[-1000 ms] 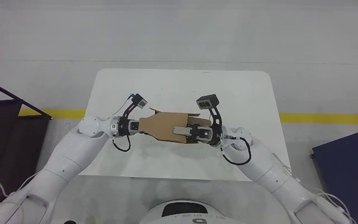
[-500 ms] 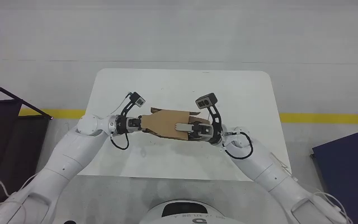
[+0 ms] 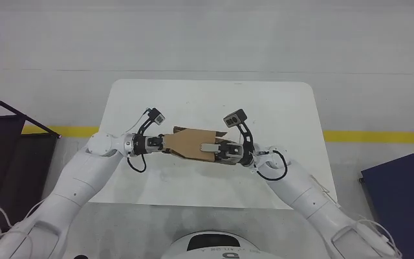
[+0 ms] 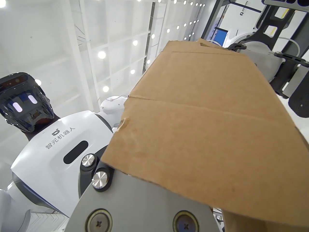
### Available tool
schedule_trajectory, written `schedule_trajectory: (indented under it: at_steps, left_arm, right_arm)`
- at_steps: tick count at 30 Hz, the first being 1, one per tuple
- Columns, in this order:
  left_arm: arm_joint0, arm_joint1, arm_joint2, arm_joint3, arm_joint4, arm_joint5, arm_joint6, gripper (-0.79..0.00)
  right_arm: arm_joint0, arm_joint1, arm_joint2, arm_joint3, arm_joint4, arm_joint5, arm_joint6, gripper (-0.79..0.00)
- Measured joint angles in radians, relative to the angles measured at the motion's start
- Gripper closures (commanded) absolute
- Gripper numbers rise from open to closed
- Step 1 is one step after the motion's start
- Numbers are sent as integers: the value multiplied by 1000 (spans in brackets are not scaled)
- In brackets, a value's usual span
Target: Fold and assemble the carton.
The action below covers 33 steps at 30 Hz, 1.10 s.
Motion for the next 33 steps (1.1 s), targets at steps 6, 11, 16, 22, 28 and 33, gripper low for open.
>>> schedule_trajectory:
  at_steps: [6, 11, 16, 22, 28, 33]
  left_arm:
    - [-6, -8, -2, 6, 31, -2, 3, -785]
    - [-4, -13, -4, 2, 52, 0, 8, -785]
    - [-2, -17, -9, -2, 62, 7, 5, -785]
    - [-3, -25, -10, 2, 71, 11, 9, -785]
    - [-6, -33, -3, 1, 125, 13, 39, -785]
    - [-6, -37, -3, 6, 150, 16, 51, -785]
  right_arm:
    - [12, -13, -3, 27, -10, -1, -1, 0]
    - [20, -22, -4, 49, -20, -3, -3, 0]
    - [25, -31, -5, 67, -23, -1, -1, 0]
    - [27, -40, -7, 86, -31, -4, -4, 0]
    - [31, -49, -6, 110, -23, -1, -1, 0]
    - [27, -59, 7, 125, 46, 19, 19, 0]
